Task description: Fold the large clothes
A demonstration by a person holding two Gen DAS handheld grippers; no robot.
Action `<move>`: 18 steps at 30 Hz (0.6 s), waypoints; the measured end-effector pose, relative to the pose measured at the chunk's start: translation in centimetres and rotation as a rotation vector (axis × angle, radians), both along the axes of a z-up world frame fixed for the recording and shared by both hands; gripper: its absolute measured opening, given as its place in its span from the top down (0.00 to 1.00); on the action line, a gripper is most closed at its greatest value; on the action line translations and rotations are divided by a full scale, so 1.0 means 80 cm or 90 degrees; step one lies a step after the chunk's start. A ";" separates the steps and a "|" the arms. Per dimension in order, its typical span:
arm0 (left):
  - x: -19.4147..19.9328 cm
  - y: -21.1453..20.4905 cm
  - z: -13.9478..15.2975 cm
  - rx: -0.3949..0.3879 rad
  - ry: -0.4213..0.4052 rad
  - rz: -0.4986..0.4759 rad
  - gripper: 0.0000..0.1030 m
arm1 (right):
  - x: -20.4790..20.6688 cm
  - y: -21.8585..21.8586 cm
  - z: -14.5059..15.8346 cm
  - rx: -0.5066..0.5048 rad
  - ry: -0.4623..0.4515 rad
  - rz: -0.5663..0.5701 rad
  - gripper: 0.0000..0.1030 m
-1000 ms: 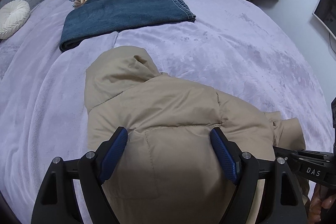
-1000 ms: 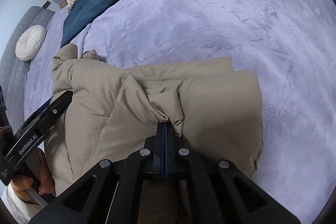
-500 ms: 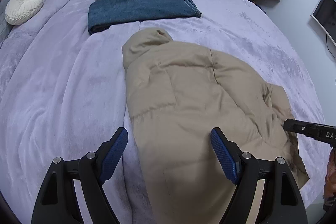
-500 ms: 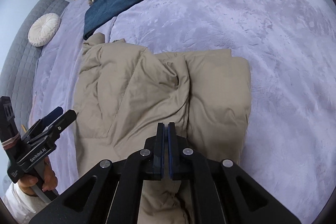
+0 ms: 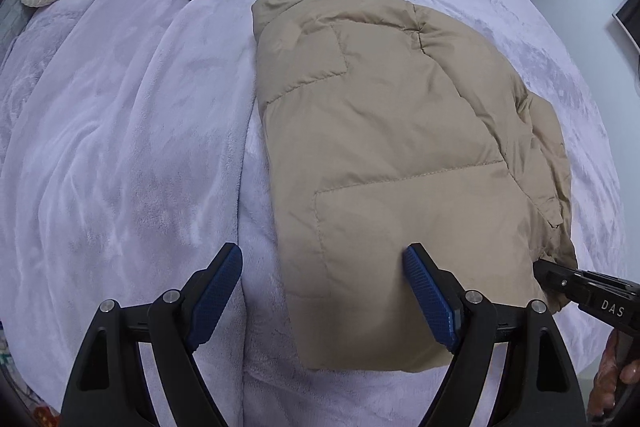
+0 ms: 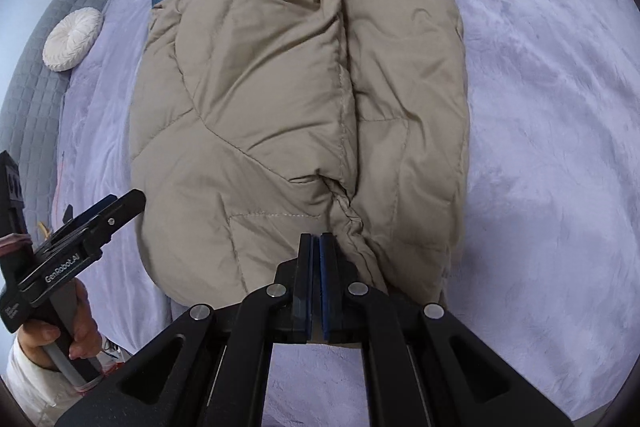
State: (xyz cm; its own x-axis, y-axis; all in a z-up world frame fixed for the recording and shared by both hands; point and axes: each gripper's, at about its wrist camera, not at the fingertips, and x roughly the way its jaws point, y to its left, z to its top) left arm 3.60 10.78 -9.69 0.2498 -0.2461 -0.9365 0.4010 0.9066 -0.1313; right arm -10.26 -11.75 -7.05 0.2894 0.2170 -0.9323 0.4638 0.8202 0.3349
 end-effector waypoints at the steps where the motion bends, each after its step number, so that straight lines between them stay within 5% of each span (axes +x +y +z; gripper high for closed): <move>1: -0.002 0.001 0.002 0.002 0.002 0.000 0.18 | -0.001 0.000 0.001 -0.001 0.001 -0.002 0.97; 18: -0.016 0.020 0.025 -0.018 0.009 -0.021 0.18 | -0.017 0.020 0.033 -0.040 0.012 -0.036 0.97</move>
State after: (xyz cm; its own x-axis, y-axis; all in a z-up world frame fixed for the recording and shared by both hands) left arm 2.35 12.37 -7.70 0.2283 -0.2809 -0.9322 0.4281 0.8889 -0.1630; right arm -11.63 -10.19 -4.37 0.2814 0.1416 -0.9491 0.5165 0.8112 0.2742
